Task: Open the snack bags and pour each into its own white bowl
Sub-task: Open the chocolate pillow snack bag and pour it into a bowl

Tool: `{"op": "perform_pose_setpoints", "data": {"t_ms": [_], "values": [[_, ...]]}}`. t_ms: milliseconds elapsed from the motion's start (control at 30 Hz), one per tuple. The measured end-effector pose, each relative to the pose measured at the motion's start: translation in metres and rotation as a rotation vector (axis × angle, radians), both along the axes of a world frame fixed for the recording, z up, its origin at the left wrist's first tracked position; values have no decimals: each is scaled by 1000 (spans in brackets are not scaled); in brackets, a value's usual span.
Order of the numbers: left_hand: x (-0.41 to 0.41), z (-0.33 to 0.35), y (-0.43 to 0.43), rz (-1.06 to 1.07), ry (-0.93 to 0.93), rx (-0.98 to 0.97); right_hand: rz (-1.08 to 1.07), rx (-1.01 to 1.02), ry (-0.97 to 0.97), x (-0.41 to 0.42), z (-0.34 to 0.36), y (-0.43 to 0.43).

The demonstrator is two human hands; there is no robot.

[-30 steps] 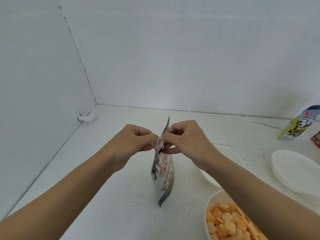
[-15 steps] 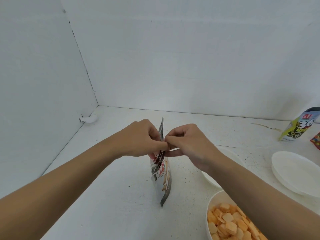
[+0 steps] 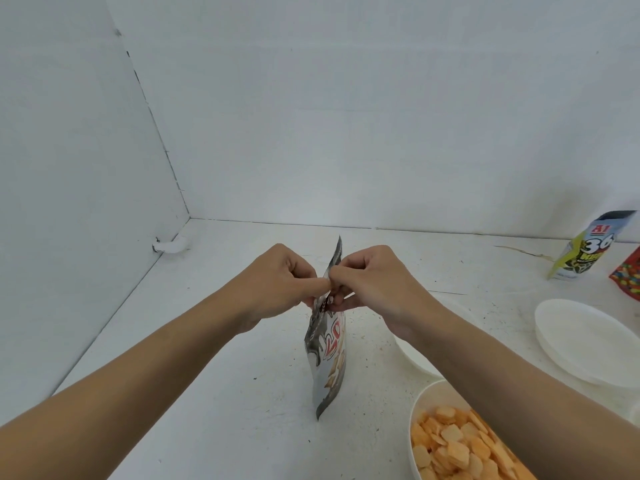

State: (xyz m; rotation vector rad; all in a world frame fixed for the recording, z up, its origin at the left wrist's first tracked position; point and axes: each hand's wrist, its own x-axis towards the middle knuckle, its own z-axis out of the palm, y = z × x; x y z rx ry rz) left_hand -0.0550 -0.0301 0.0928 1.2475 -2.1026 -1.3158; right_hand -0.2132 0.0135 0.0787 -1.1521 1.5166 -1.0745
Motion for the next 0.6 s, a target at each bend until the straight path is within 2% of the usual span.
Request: {"op": "perform_pose_setpoints", "data": {"t_ms": [200, 333, 600], "values": [[1, 0, -1, -60, 2, 35, -2, -42, 51, -5, -2, 1], [1, 0, -3, -99, -31, 50, 70, -76, 85, -14, 0, 2], [-4, -8, -2, -102, 47, 41, 194, -245, 329, -22, 2, 2]]}}
